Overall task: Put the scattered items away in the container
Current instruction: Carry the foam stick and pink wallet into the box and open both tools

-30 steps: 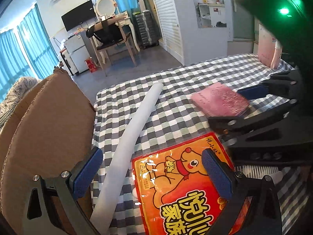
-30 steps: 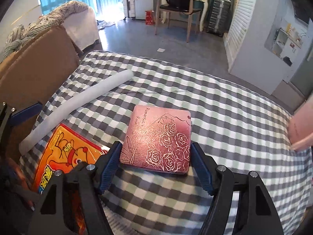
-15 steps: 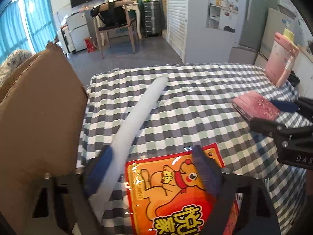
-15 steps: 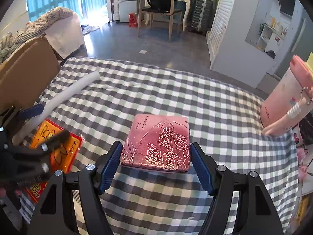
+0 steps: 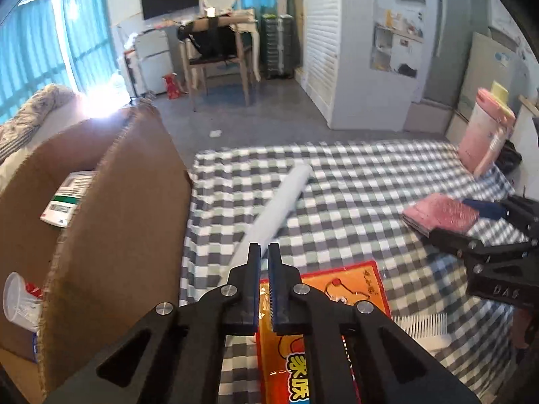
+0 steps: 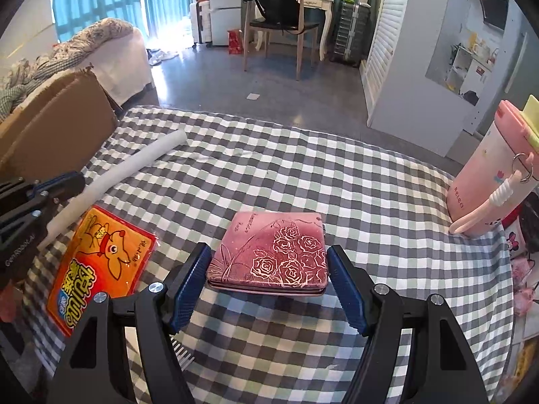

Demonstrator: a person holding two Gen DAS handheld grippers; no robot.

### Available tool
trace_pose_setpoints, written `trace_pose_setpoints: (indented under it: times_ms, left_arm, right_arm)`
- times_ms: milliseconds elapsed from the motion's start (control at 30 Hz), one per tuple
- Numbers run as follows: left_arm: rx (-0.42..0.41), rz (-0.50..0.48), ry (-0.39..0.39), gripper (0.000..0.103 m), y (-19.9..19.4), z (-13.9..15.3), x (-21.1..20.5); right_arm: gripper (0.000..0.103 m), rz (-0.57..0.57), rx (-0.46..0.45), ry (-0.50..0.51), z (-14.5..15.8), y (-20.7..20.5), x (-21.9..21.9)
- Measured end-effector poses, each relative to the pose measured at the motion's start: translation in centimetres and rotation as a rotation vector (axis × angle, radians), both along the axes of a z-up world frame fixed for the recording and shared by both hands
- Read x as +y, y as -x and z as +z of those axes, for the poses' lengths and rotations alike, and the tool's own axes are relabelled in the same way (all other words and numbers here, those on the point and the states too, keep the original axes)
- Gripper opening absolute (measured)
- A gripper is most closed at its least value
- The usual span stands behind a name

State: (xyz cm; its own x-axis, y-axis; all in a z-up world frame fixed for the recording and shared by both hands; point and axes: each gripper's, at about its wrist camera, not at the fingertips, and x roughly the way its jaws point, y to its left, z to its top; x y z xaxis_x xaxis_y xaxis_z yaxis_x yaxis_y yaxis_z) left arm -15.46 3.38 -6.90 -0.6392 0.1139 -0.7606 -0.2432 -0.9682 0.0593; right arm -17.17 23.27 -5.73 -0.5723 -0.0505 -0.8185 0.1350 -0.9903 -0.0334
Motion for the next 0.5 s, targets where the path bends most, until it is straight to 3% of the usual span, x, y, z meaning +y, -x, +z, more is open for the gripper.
trace_pose_setpoints:
  times_ms: [100, 200, 267, 333, 500]
  left_arm:
    - [-0.039, 0.004, 0.016, 0.005, 0.7, -1.1, 0.0]
    - [-0.044, 0.021, 0.039, 0.020, 1.0, -2.0, 0.1]
    - [-0.017, 0.013, 0.050, 0.042, 1.0, -1.9, 0.4]
    - [0.021, 0.004, 0.069, 0.076, 0.7, -1.7, 1.0]
    - [0.030, -0.002, 0.123, 0.078, 1.1, -2.6, 1.8]
  right_arm:
    - [0.070, -0.003, -0.006, 0.007, -0.1, 0.0, 0.1]
    - [0.070, -0.001, -0.006, 0.010, 0.0, -0.1, 0.3]
    - [0.070, 0.002, -0.002, 0.012, 0.0, -0.1, 0.4]
    - [0.070, 0.003, 0.001, 0.015, 0.1, -0.1, 0.6]
    - [0.070, 0.005, -0.001, 0.024, 0.0, -0.1, 0.7]
